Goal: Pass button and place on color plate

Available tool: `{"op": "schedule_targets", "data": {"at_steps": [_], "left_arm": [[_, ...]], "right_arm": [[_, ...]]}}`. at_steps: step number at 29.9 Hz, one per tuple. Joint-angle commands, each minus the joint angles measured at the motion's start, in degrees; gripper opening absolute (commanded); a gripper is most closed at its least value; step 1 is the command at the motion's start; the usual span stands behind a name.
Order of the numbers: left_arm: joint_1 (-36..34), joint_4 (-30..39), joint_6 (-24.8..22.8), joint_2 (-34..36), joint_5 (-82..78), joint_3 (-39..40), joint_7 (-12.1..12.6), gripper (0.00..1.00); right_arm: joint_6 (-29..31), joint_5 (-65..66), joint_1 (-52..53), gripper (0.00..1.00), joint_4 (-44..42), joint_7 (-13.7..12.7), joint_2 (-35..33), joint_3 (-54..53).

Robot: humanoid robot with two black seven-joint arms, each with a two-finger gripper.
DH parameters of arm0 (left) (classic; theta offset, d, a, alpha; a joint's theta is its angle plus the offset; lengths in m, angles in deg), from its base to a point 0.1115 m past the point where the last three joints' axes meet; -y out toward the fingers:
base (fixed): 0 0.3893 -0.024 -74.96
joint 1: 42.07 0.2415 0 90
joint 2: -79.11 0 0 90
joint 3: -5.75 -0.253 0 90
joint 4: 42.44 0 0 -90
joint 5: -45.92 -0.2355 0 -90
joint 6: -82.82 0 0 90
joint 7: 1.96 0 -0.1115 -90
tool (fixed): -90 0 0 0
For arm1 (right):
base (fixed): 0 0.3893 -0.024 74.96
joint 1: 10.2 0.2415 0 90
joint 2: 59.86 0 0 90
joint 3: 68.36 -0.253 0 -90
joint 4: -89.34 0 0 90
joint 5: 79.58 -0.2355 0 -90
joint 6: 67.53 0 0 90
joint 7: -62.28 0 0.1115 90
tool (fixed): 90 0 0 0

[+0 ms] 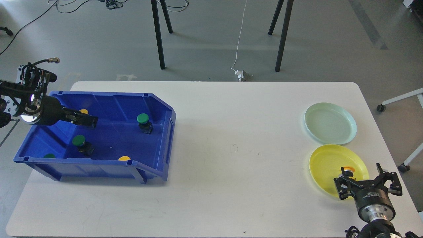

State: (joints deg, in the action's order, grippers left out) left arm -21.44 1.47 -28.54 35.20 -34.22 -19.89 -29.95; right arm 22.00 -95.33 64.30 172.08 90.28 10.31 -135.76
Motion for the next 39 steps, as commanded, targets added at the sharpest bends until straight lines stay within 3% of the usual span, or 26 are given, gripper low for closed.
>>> {"op": "schedule_targets", "data": {"at_steps": [1,12,20,39], "left_arm": [[0.1,-0.5,0.0,0.3,-1.1,-0.8,0.0,0.81],[4.1,-0.9,-1.6,0.3,-1.7,-1.2,0.0,0.81],[7.3,-5.1,-1.3,-0.3,-1.7,-1.1,0.0,0.81],[7.3,-5.9,-1.6,-2.6,-0.9,-0.4,0.0,0.8]], "right_arm": [[0.1,-0.1,0.3,0.97,0.1,0.0,0.8,0.0],[0.2,0.0,0.1,0.97,-0.1,0.0,0.8,-0.2],[0.3,-0.1,-0.1,0.97,0.0,0.0,0.8,-0.2],[0.3,0.0,-0.3,0.97,-0.1,0.0,0.8,-0.5]]}}
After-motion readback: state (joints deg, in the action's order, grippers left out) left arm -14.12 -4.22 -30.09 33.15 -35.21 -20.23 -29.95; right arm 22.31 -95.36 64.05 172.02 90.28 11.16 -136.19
